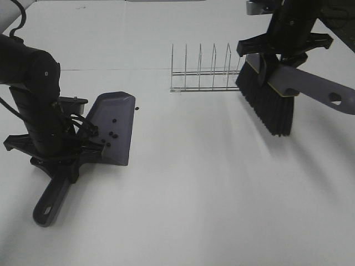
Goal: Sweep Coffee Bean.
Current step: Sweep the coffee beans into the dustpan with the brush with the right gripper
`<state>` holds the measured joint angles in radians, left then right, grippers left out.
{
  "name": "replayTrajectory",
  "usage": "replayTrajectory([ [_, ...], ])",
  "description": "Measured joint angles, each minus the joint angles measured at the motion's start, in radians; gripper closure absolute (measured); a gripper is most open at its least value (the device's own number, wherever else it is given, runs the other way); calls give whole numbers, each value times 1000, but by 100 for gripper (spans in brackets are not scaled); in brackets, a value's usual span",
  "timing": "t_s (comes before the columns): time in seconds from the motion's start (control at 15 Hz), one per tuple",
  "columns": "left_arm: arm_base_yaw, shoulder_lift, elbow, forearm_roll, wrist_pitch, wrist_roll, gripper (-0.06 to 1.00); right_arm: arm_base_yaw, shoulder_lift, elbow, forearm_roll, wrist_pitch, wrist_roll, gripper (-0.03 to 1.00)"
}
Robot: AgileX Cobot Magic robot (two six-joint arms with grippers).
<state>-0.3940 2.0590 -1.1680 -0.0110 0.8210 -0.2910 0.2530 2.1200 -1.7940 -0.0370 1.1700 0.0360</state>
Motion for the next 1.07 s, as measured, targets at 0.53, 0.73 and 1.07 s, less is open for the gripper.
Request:
replayTrajectory([
  [0.53,0,0,0,-1,0,-1,68,279,231,-225,-104,2,35,69],
  [0.73,0,0,0,-1,0,-1,68,330,362,-428,-91,44,35,69],
  [1.07,0,0,-2,-3,8,-1,68,439,487,-645,37,49,1,69],
])
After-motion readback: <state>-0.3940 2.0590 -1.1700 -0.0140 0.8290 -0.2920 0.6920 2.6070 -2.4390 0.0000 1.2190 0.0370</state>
